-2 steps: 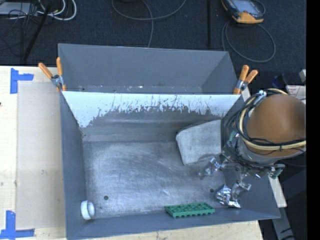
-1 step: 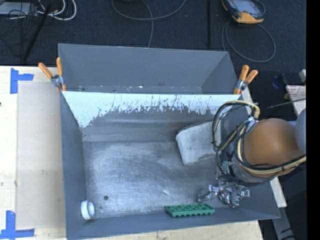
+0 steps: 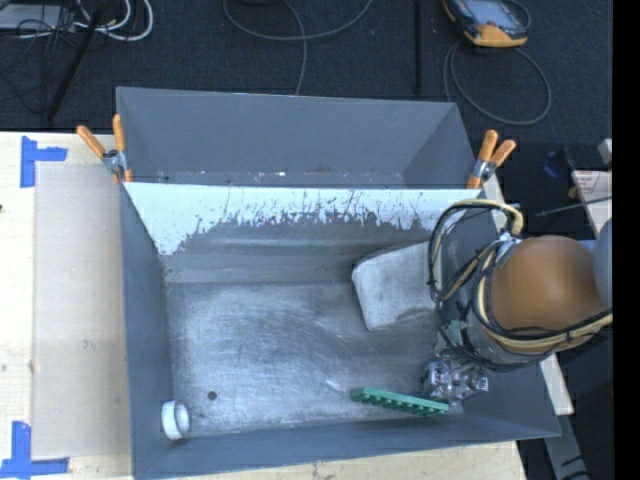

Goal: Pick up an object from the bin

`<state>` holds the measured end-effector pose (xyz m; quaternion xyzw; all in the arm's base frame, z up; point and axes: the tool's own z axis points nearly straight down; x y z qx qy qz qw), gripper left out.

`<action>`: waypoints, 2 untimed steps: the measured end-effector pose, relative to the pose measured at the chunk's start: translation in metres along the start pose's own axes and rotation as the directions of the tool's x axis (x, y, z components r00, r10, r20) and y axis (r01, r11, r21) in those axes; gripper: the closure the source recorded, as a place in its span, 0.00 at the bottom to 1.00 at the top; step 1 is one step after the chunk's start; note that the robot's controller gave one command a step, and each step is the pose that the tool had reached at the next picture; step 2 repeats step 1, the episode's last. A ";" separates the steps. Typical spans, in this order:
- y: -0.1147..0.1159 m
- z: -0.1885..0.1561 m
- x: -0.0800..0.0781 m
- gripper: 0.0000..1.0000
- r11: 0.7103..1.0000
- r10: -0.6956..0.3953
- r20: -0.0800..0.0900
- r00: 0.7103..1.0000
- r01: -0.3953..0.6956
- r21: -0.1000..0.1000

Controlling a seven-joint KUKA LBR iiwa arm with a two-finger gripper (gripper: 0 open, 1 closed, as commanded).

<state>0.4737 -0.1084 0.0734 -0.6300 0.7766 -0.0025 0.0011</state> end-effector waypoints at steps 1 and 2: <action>0.004 -0.182 -0.021 1.00 0.998 0.055 0.003 0.998 -0.055 0.001; 0.004 -0.182 -0.021 1.00 0.998 0.055 0.003 0.998 -0.055 0.001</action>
Offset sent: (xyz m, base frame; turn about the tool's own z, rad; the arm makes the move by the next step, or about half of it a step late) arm -0.0016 0.0207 0.1783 0.0516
